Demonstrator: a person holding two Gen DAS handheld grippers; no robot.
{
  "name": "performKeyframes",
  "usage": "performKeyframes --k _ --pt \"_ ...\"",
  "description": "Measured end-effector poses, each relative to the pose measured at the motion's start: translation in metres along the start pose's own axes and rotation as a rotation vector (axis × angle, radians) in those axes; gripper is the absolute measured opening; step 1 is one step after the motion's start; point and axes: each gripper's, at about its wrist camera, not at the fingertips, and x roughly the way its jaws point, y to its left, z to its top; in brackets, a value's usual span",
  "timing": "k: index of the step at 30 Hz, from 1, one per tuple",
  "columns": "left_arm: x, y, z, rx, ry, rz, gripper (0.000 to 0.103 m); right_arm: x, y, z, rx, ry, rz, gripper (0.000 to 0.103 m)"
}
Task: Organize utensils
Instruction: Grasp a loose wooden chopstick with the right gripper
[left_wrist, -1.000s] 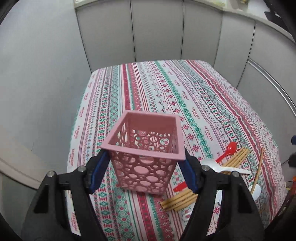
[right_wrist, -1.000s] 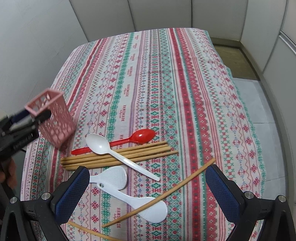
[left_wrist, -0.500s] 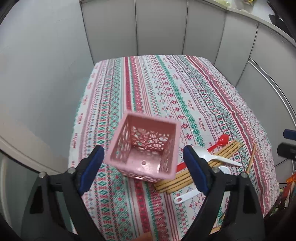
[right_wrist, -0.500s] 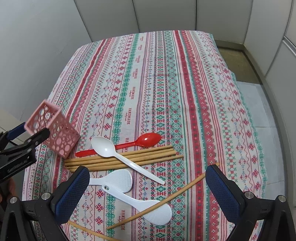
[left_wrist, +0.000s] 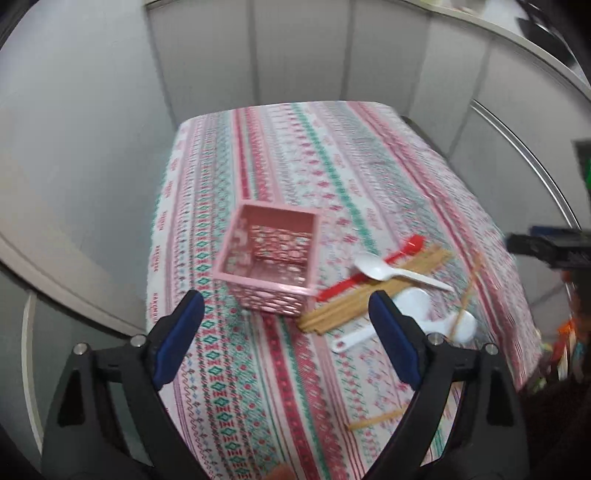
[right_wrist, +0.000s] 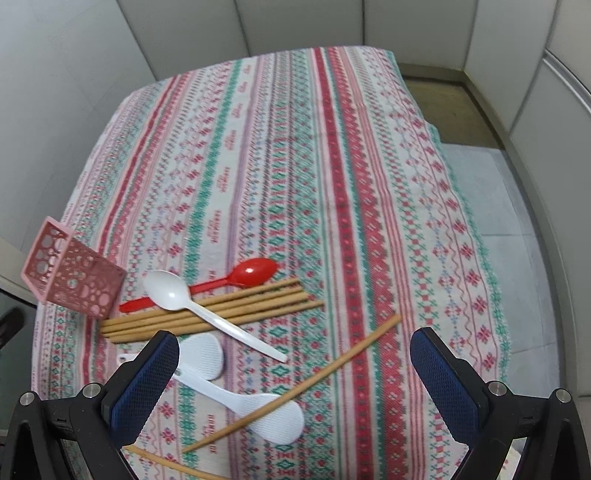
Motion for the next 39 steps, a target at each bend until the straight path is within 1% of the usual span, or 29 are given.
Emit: performKeyframes --k 5,7,9,12,14,16,17,19,23,27,29,31,32,34,35,36,37,38,39 --pt "0.001 -0.022 -0.001 0.042 0.039 -0.115 0.090 0.009 -0.017 -0.002 0.033 0.030 0.006 0.103" --pt "0.003 -0.031 -0.003 0.069 0.044 -0.133 0.090 0.014 -0.023 -0.002 0.044 0.045 -0.003 0.103" --pt "0.005 -0.038 -0.003 0.089 0.047 -0.135 0.090 0.022 -0.034 -0.003 0.066 0.063 -0.009 0.102" --pt "0.011 -0.043 -0.003 0.095 0.063 -0.140 0.090 0.040 -0.056 -0.005 0.135 0.086 0.003 0.096" --pt "0.017 -0.046 -0.002 0.086 0.068 -0.142 0.090 0.054 -0.068 -0.007 0.184 0.120 0.018 0.088" --pt "0.018 -0.044 -0.002 0.081 0.070 -0.143 0.090 0.065 -0.075 -0.008 0.225 0.156 0.054 0.075" --pt "0.020 -0.045 -0.002 0.080 0.070 -0.140 0.090 0.070 -0.076 -0.009 0.238 0.168 0.068 0.073" --pt "0.021 -0.045 0.000 0.075 0.069 -0.133 0.088 0.075 -0.075 -0.008 0.231 0.175 0.061 0.073" --pt "0.023 -0.048 0.002 0.074 0.071 -0.150 0.087 0.086 -0.070 -0.009 0.223 0.196 0.060 0.071" --pt "0.024 -0.052 0.004 0.088 0.070 -0.164 0.083 0.103 -0.070 -0.009 0.253 0.235 0.068 0.062" --pt "0.026 -0.054 0.004 0.094 0.072 -0.170 0.082 0.107 -0.065 -0.008 0.246 0.223 0.051 0.059" --pt "0.027 -0.055 0.004 0.099 0.075 -0.171 0.078 0.109 -0.057 -0.008 0.209 0.218 0.004 0.053" --pt "0.028 -0.056 0.004 0.101 0.077 -0.173 0.076 0.110 -0.053 -0.008 0.190 0.214 -0.019 0.051" --pt "0.029 -0.056 0.004 0.102 0.082 -0.173 0.071 0.112 -0.047 -0.008 0.164 0.203 -0.060 0.037" --pt "0.030 -0.057 0.004 0.104 0.086 -0.178 0.069 0.113 -0.045 -0.009 0.154 0.197 -0.077 0.032" --pt "0.031 -0.058 0.004 0.105 0.089 -0.183 0.065 0.113 -0.046 -0.008 0.154 0.192 -0.075 0.026" --pt "0.031 -0.059 0.004 0.106 0.091 -0.187 0.063 0.113 -0.047 -0.008 0.165 0.188 -0.058 0.021" --pt "0.032 -0.061 0.004 0.111 0.094 -0.193 0.061 0.113 -0.050 -0.008 0.177 0.187 -0.036 0.019" --pt "0.033 -0.063 0.005 0.115 0.096 -0.199 0.057 0.113 -0.053 -0.008 0.190 0.186 -0.012 0.014"
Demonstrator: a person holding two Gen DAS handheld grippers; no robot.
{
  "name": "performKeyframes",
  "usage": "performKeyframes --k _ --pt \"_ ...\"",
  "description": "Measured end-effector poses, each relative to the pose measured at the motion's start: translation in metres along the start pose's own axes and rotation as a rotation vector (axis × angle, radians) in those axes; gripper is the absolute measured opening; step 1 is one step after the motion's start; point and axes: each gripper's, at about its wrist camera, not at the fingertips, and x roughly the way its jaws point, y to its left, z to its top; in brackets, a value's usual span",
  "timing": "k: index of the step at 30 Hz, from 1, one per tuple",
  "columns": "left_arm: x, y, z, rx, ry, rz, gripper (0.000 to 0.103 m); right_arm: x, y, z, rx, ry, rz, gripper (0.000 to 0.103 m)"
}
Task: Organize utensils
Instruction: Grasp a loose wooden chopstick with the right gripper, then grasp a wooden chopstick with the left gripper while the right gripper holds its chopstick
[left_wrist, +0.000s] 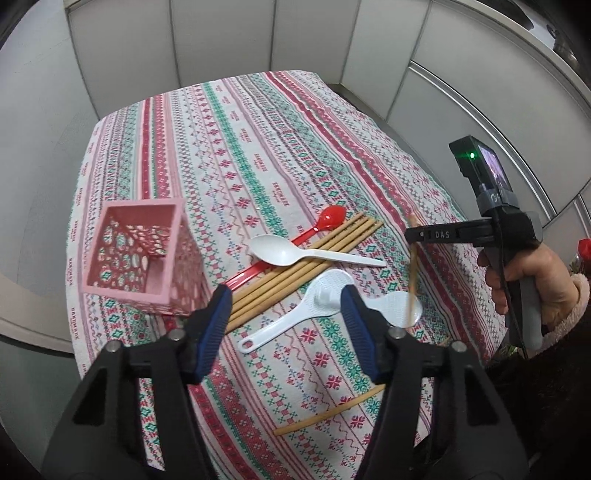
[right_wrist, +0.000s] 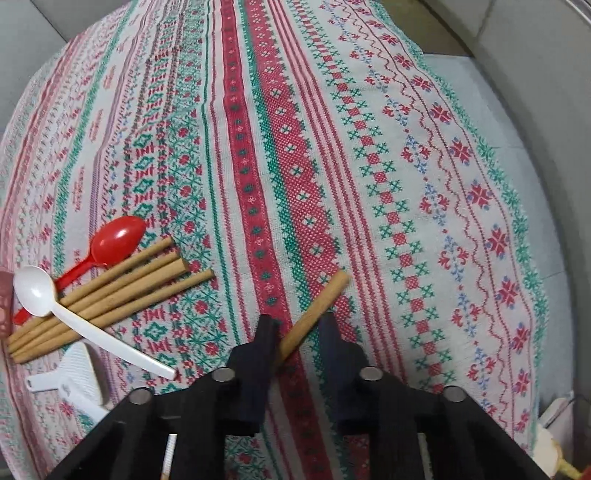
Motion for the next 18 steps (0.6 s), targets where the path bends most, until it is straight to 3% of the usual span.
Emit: performKeyframes --k 2,7,11,14,16,18 --pt "0.004 -0.005 0.002 0.017 0.012 -0.021 0.052 0.000 -0.007 0.000 0.023 0.006 0.047 0.007" --pt "0.023 -0.024 0.013 0.089 0.058 -0.045 0.042 -0.007 -0.019 0.001 0.076 0.008 0.179 0.007" --pt "0.043 -0.041 0.027 0.175 0.095 -0.070 0.039 -0.026 -0.032 0.001 0.093 -0.036 0.212 0.007" --pt "0.068 -0.062 0.030 0.308 0.125 -0.131 0.039 -0.040 -0.044 0.000 0.111 -0.071 0.222 0.007" --pt "0.081 -0.073 0.029 0.372 0.141 -0.157 0.029 -0.048 -0.051 -0.001 0.117 -0.093 0.217 0.007" --pt "0.097 -0.087 0.030 0.436 0.163 -0.163 0.027 -0.054 -0.058 -0.002 0.125 -0.100 0.218 0.007"
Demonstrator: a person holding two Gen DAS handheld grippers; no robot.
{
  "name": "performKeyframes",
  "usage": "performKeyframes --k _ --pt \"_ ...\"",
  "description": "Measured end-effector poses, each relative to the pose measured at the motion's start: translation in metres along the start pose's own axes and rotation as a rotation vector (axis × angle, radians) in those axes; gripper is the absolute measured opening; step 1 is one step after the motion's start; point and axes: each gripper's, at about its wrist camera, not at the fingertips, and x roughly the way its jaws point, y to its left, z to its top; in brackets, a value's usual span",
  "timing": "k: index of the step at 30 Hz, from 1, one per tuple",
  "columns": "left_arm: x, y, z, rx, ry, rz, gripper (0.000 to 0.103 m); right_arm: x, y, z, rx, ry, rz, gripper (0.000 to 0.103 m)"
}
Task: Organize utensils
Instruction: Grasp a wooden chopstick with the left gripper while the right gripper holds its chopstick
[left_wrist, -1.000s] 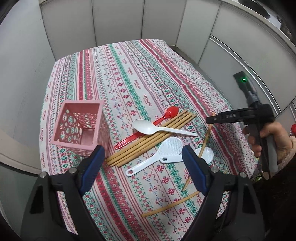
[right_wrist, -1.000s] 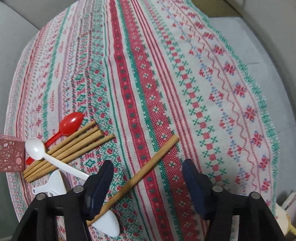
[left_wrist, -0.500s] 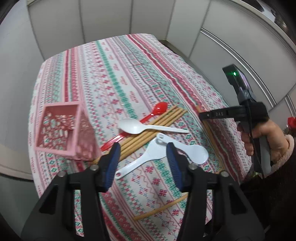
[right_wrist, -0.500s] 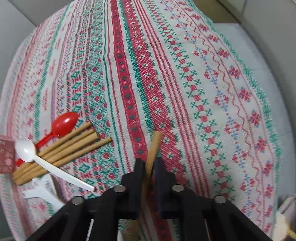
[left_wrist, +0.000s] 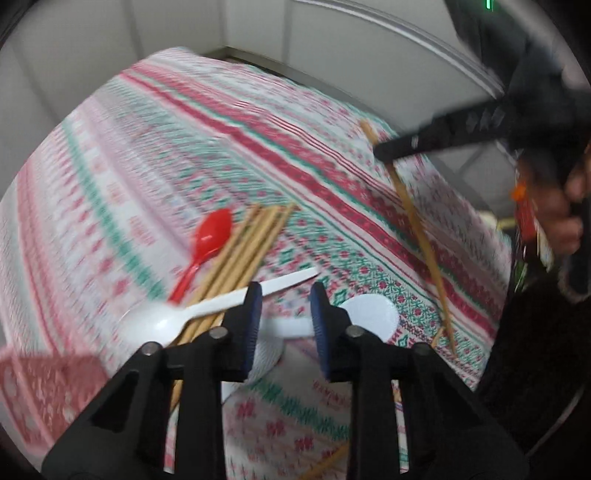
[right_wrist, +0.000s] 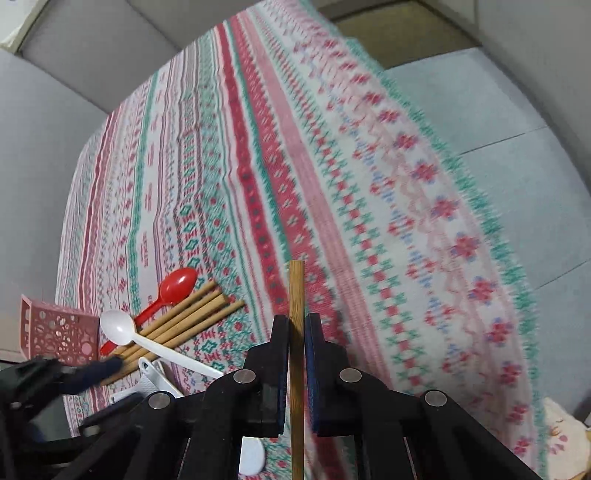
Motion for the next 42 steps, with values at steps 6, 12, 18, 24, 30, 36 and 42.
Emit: performKeyframes --k 6,12,18,24,30,36,42 --pt "0.033 -0.004 0.014 0.054 0.049 0.023 0.027 -0.012 -0.017 0.005 0.040 -0.011 0.030 0.007" --pt "0.041 0.004 0.023 0.050 0.059 0.044 0.027 -0.016 -0.012 0.007 0.033 -0.013 0.056 0.007" --pt "0.046 0.013 0.033 0.048 0.066 0.061 0.027 -0.017 -0.008 0.006 0.019 -0.012 0.063 0.007" --pt "0.044 0.017 0.041 0.051 0.057 0.083 0.027 -0.018 -0.011 0.006 0.031 -0.010 0.065 0.007" --pt "0.050 0.018 0.043 0.055 0.072 0.084 0.027 -0.019 -0.011 0.006 0.035 -0.009 0.072 0.007" --pt "0.059 0.028 0.050 0.023 0.089 0.068 0.027 -0.017 -0.004 0.005 0.015 -0.001 0.078 0.007" --pt "0.067 0.031 0.067 0.012 0.109 0.072 0.027 -0.016 -0.001 0.005 0.014 0.003 0.077 0.007"
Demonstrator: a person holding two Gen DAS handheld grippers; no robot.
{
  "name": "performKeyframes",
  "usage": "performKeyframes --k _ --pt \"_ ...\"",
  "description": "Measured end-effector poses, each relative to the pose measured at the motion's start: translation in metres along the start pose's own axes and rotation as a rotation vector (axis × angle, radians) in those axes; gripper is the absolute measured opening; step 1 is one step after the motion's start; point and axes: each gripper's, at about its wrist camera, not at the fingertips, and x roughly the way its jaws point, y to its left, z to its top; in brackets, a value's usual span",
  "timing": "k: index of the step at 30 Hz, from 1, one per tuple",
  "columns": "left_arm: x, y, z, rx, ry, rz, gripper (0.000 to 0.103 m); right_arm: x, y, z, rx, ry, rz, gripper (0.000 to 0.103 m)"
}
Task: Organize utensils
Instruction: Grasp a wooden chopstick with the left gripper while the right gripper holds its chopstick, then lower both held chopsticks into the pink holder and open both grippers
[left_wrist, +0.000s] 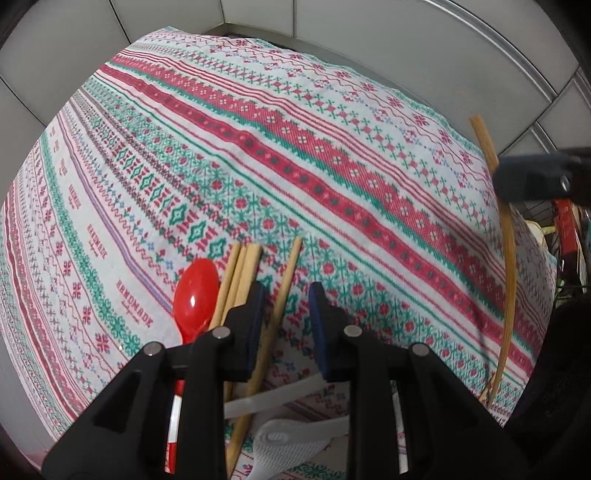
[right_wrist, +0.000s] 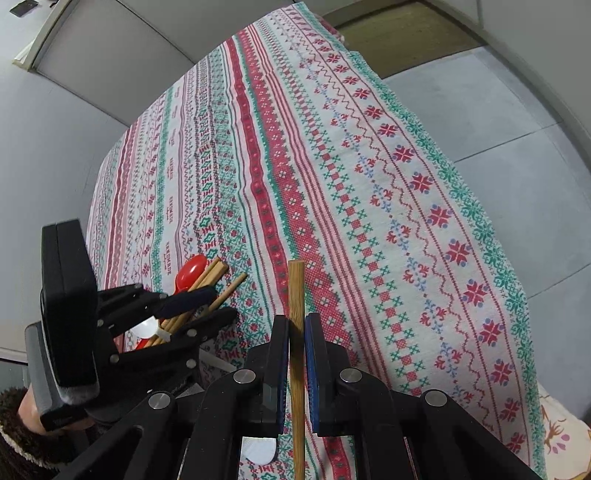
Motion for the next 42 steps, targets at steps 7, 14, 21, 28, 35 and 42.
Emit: performKeyframes --k 7,14,21,28,35,42 --pt "0.005 -0.005 0.018 -0.049 0.023 0.081 0.008 -0.009 0.007 -0.002 -0.010 -0.014 0.004 0.007" --pt "-0.038 0.004 -0.001 -0.167 -0.090 0.106 0.006 -0.025 0.031 -0.008 -0.057 -0.049 0.014 0.007" --pt "-0.104 0.020 -0.025 -0.249 -0.220 0.156 0.005 -0.047 0.075 -0.019 -0.153 -0.111 0.016 0.007" --pt "-0.166 0.030 -0.064 -0.338 -0.357 0.200 0.005 -0.074 0.120 -0.033 -0.249 -0.223 0.017 0.007" --pt "-0.218 0.039 -0.100 -0.421 -0.517 0.219 0.005 -0.095 0.155 -0.042 -0.342 -0.326 -0.004 0.007" --pt "-0.261 0.047 -0.127 -0.477 -0.666 0.245 0.005 -0.107 0.184 -0.044 -0.393 -0.384 0.008 0.007"
